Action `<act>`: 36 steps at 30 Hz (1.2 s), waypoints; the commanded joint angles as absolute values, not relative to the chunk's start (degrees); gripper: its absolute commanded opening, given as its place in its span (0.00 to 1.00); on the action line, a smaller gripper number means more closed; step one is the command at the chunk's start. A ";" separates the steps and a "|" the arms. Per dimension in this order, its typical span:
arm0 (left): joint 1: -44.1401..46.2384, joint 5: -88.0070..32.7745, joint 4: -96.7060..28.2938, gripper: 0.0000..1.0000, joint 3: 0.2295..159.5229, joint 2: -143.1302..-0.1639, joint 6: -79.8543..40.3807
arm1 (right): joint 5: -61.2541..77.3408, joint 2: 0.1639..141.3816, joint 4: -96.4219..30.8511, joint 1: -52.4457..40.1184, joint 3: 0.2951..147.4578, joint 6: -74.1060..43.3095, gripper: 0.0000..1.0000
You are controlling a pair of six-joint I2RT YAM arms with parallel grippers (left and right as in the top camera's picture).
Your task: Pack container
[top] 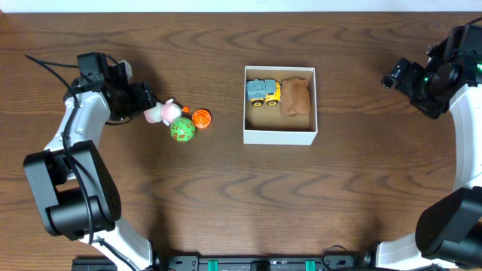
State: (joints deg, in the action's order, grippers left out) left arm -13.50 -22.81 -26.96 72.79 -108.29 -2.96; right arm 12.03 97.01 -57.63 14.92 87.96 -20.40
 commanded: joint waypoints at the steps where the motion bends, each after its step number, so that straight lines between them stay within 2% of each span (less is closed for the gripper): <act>1: -13.54 -25.52 -27.07 0.68 74.13 -111.50 -2.17 | 12.51 97.03 -57.78 14.46 87.59 -21.02 0.99; 7: -13.54 -25.50 -26.50 0.57 74.11 -113.38 -2.17 | 12.53 97.03 -58.22 14.22 87.59 -21.02 0.99; 10: -13.54 -25.50 -25.87 0.47 74.13 -113.36 -2.17 | 12.51 97.03 -58.61 14.22 87.59 -21.02 0.99; 19: -13.26 -24.32 -26.04 0.06 74.19 -107.31 -1.08 | 12.53 97.03 -59.40 14.22 87.59 -21.02 0.99; 27: -6.96 -17.91 -26.85 0.06 74.19 -91.88 0.93 | 12.51 97.03 -59.64 14.22 87.59 -20.99 0.99; 36: 14.94 -9.61 -27.14 0.06 74.19 -83.64 1.72 | 12.49 97.03 -59.61 13.85 87.61 -21.02 0.99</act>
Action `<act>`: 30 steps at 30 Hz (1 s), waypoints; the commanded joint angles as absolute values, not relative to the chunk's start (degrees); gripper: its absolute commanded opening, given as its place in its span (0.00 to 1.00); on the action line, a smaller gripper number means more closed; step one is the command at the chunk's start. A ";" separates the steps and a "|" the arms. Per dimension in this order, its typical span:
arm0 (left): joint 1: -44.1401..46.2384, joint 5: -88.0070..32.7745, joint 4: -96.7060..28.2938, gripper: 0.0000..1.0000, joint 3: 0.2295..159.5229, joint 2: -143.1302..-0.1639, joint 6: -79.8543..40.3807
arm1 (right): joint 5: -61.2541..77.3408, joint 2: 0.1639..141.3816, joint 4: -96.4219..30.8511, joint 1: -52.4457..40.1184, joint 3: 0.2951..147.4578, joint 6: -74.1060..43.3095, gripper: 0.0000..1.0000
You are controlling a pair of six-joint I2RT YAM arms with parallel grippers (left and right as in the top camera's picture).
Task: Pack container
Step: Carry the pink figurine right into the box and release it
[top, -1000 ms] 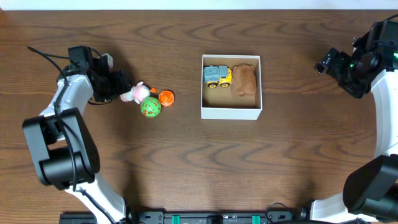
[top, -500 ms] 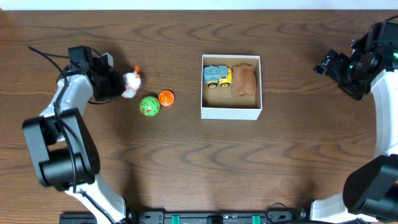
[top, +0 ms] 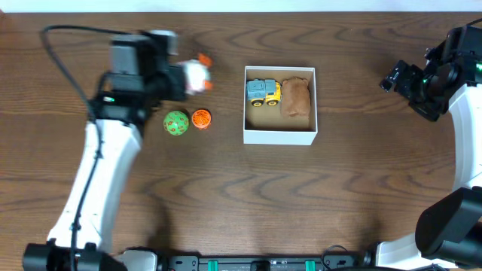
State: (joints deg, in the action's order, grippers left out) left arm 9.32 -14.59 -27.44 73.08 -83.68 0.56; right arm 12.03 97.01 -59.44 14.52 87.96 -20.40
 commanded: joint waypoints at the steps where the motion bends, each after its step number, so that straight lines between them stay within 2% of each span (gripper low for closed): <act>1: 18.15 -7.27 -26.50 0.05 74.17 -84.14 1.72 | 12.49 97.03 -59.61 13.87 87.59 -21.02 0.99; 5: 27.31 -2.15 -23.33 0.06 74.17 -87.22 0.34 | 12.49 97.03 -59.66 13.72 87.59 -21.02 0.99; 11: 35.79 6.09 -17.04 0.06 74.17 -95.48 -17.96 | 12.49 97.03 -59.96 12.75 87.59 -20.99 0.99; 18: 39.20 7.16 -13.10 0.06 74.17 -103.44 -26.35 | 12.47 97.03 -60.51 12.43 87.57 -20.97 0.99; 30: 40.64 6.61 -12.45 0.06 74.17 -107.81 -28.38 | 12.45 97.03 -60.47 11.97 87.57 -20.97 0.99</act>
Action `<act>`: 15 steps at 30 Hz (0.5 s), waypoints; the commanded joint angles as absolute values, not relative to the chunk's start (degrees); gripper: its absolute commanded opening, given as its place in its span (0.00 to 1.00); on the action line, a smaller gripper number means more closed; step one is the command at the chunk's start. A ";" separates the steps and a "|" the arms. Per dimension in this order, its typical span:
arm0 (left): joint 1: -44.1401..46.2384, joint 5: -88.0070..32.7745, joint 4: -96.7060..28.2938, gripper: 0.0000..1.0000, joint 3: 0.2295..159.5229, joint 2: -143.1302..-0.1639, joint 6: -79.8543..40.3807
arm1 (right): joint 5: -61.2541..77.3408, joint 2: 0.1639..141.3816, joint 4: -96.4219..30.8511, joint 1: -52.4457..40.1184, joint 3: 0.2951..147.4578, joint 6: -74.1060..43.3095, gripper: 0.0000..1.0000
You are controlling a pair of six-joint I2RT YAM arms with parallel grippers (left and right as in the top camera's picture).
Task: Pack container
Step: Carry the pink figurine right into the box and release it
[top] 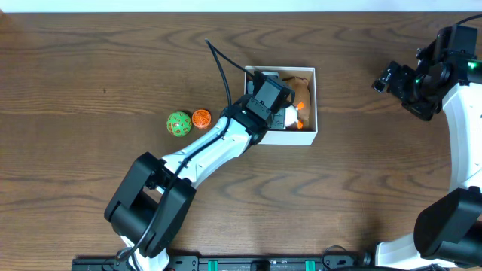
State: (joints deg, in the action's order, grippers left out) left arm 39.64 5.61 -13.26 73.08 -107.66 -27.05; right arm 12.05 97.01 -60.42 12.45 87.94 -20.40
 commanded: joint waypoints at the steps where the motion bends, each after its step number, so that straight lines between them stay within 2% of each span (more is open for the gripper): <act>1: 41.04 6.61 -12.36 0.06 74.17 -107.81 -28.38 | 12.45 97.03 -60.49 11.97 87.57 -20.97 0.99; 10: 45.76 6.76 -11.81 0.07 74.17 -107.83 -28.18 | 12.45 97.03 -60.55 11.97 87.57 -20.95 0.99; 15: 45.56 7.16 -11.79 0.17 74.17 -107.83 -28.16 | 12.45 97.03 -60.69 11.97 87.57 -20.97 0.99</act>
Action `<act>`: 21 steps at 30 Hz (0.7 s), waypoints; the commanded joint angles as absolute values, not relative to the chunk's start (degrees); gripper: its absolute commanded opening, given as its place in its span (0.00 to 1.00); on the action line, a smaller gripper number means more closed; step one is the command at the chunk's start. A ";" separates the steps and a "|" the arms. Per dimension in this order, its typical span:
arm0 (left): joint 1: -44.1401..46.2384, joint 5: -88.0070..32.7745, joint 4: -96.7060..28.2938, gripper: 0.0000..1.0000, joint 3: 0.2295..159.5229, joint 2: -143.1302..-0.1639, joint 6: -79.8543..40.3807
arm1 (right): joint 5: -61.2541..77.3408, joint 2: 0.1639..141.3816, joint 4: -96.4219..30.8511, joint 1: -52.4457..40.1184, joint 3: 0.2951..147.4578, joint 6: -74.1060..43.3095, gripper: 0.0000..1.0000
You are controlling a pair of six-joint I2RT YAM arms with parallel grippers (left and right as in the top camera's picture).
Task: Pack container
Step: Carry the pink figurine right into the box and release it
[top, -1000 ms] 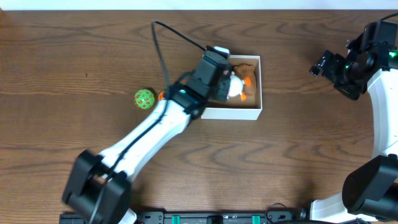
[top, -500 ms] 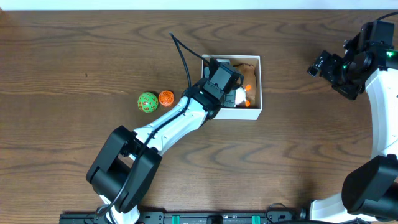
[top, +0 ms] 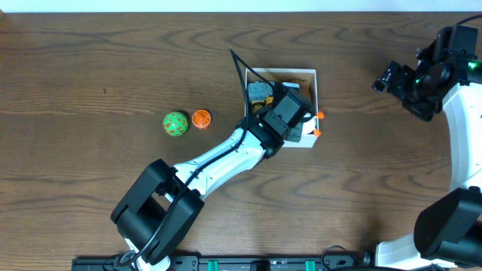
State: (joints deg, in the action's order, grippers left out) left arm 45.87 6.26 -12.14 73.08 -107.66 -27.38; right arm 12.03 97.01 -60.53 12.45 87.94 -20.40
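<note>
The white box (top: 290,70) stands at the table's middle, with a blue and yellow toy truck (top: 260,90) and a brown item (top: 299,80) inside. My left gripper (top: 305,124) reaches over the box's front right corner. It is shut on a white toy with orange parts (top: 318,116), which pokes out over the right wall. The wrist hides the fingers themselves. A green ball (top: 175,123) and a small orange ball (top: 201,118) lie side by side left of the box. My right gripper (top: 389,77) hangs far to the right, away from everything.
The left arm (top: 218,158) lies diagonally across the table from the front left to the box, its cable arching over the box's left side. The right arm (top: 463,113) stands along the right edge.
My left gripper has shifted right and slightly forward over the box. The white toy's orange parts now show at the box's right wall instead of inside it. The green ball sits slightly further left.
First my left gripper was at the far left, at the white toy beside the two balls. Then it held the toy raised, left of the box. Later it was over the box with the toy, and now over the front right corner. The right arm barely moved.
</note>
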 commanded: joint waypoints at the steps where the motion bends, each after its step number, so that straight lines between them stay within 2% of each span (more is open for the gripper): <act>1: 45.56 7.16 -11.79 0.26 74.17 -107.81 -28.16 | 12.45 97.03 -60.69 11.97 87.57 -20.97 0.99; 5: 45.56 7.16 -11.55 0.67 74.17 -107.81 -28.14 | 12.47 97.03 -60.71 11.97 87.57 -20.97 0.99; 8: 45.43 7.16 -10.59 0.83 74.19 -107.81 -26.98 | 12.47 97.03 -60.69 11.97 87.57 -20.97 0.99; 13: 45.01 7.14 -10.57 0.86 75.31 -107.22 -23.00 | 12.45 97.03 -60.66 11.97 87.57 -20.97 0.99; 17: 43.88 7.16 -15.51 0.88 78.61 -104.09 -21.21 | 12.45 97.03 -60.62 11.97 87.57 -20.97 0.99; 19: 42.52 7.18 -19.59 0.96 81.23 -102.19 -20.10 | 12.40 97.03 -60.64 11.97 87.57 -20.95 0.99; 21: 40.34 7.25 -24.51 0.98 83.50 -100.01 -19.90 | 12.34 97.03 -60.62 11.97 87.57 -20.97 0.99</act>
